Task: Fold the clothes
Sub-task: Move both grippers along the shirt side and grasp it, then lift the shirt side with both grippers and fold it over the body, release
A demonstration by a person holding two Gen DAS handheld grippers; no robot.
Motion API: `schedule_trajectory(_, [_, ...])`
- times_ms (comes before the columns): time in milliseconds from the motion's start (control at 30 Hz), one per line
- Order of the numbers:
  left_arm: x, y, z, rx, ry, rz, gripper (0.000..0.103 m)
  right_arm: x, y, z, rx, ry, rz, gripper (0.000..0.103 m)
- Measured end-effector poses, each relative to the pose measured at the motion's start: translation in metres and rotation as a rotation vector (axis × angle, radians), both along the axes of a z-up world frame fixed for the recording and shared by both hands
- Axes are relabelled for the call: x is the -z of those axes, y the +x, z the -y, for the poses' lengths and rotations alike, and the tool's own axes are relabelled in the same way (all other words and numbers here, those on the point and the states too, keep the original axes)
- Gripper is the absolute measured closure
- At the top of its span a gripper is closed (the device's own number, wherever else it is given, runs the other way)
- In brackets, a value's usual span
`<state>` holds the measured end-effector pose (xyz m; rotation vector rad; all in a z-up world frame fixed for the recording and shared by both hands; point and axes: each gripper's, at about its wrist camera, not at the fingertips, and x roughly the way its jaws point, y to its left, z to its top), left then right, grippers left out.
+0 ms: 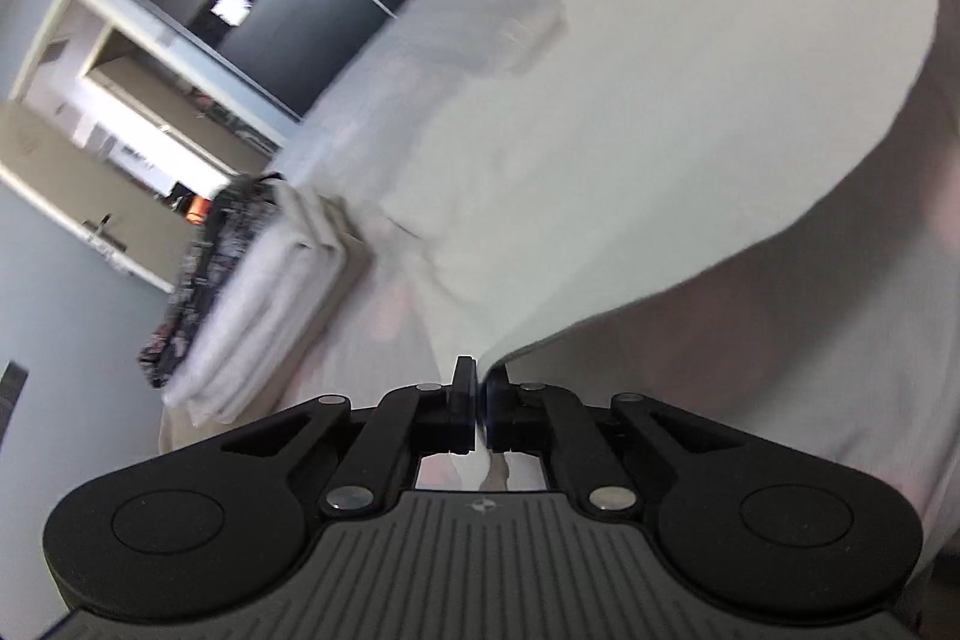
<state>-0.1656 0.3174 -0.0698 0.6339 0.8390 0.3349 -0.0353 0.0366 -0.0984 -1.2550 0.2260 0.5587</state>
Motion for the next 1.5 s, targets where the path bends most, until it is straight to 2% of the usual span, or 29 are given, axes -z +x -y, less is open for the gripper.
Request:
schedule_trajectory(100, [-0.04, -0.006, -0.004, -0.011, -0.034, 0.088, 0.102, -0.036, 0.003, 0.006, 0.036, 0.105, 0.016, 0.098])
schedule_trajectory(200, [-0.077, -0.015, -0.002, -0.024, -0.076, 0.142, 0.102, -0.073, -0.004, 0.015, 0.057, 0.182, 0.03, 0.098])
schedule_trajectory(333, [-0.113, -0.028, 0.004, -0.039, -0.121, 0.167, 0.102, -0.116, -0.02, 0.027, 0.059, 0.227, 0.034, 0.098])
schedule_trajectory(433, [-0.13, -0.038, 0.006, -0.057, -0.169, 0.163, 0.102, -0.13, -0.039, 0.039, 0.057, 0.226, 0.014, 0.098])
schedule_trajectory(533, [-0.13, -0.05, 0.006, -0.072, -0.216, 0.121, 0.102, -0.139, -0.056, 0.05, 0.057, 0.219, -0.012, 0.098])
schedule_trajectory(667, [-0.123, -0.065, 0.013, -0.082, -0.231, 0.067, 0.102, -0.138, -0.08, 0.065, 0.051, 0.195, -0.059, 0.098])
schedule_trajectory(833, [-0.112, -0.07, 0.013, -0.117, -0.262, 0.055, 0.102, -0.128, -0.091, 0.071, 0.042, 0.16, -0.101, 0.098])
schedule_trajectory(1033, [-0.123, -0.049, 0.003, -0.1, -0.252, 0.096, 0.102, -0.132, -0.068, 0.059, 0.058, 0.188, -0.105, 0.098])
schedule_trajectory(1133, [-0.133, -0.028, -0.014, -0.096, -0.286, 0.133, 0.102, -0.141, -0.043, 0.049, 0.07, 0.223, -0.118, 0.098])
schedule_trajectory(1333, [-0.149, 0.04, -0.051, -0.059, -0.26, 0.133, 0.102, -0.161, 0.024, 0.015, 0.074, 0.279, -0.132, 0.098])
schedule_trajectory(1500, [-0.153, 0.102, -0.081, -0.048, -0.244, 0.123, 0.102, -0.172, 0.095, -0.019, 0.113, 0.334, -0.203, 0.098])
